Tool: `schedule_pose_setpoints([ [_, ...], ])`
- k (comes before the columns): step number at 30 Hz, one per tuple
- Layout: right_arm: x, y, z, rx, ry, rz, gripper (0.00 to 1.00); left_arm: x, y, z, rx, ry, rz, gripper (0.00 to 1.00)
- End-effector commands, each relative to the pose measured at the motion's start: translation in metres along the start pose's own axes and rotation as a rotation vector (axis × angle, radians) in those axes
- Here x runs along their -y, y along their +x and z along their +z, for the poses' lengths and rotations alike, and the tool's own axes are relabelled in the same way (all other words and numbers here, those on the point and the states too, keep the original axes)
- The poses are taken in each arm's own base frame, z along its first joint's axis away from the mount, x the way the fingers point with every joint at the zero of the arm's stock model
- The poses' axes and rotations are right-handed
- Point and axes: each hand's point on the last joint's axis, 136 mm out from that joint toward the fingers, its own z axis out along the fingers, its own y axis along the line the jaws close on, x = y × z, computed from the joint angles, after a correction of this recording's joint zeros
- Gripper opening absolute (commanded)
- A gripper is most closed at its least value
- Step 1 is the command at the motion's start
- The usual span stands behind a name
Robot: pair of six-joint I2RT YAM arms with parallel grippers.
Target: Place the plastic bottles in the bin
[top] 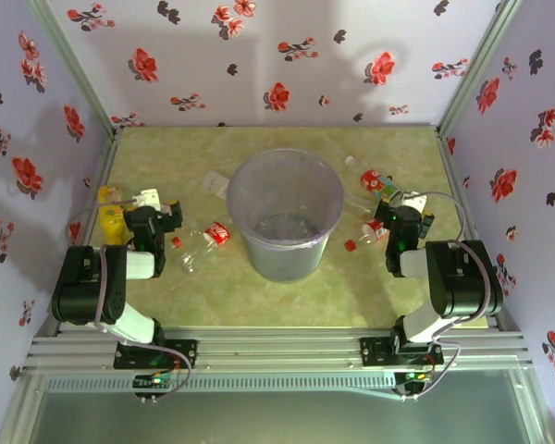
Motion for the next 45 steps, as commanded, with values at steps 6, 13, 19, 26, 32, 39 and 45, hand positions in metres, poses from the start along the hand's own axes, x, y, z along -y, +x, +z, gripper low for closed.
schedule_pose_setpoints([
  [6,0.002,-0.008,0.0,0.027,0.017,0.023,0.99,-0.001,-0.006,0.001,0.024,0.011,0.007,1.0],
  [13,-0.005,-0.033,-0.007,0.028,0.004,-0.009,0.99,-0.032,-0.051,-0.038,0.088,-0.118,-0.081,1.0],
  [19,0.011,-0.1,-0.039,-0.078,0.094,0.044,0.99,-0.053,-0.124,-0.104,0.041,-0.163,-0.246,1.0],
  [26,0.031,-0.1,-0.062,-0.386,0.161,0.203,0.99,0.017,-0.197,-0.154,-0.123,0.229,-0.287,1.0],
  [32,-0.007,-0.113,-0.039,-0.484,0.008,0.16,0.98,0.119,-0.212,-0.177,-0.265,0.617,-0.231,0.98],
  [39,-0.068,-0.102,-0.012,-0.566,-0.18,-0.132,0.99,0.172,-0.191,-0.189,-0.411,0.738,-0.054,0.93],
  [45,-0.083,-0.078,0.026,-0.658,-0.188,-0.262,0.99,0.187,-0.179,-0.195,-0.463,0.77,-0.015,0.89],
])
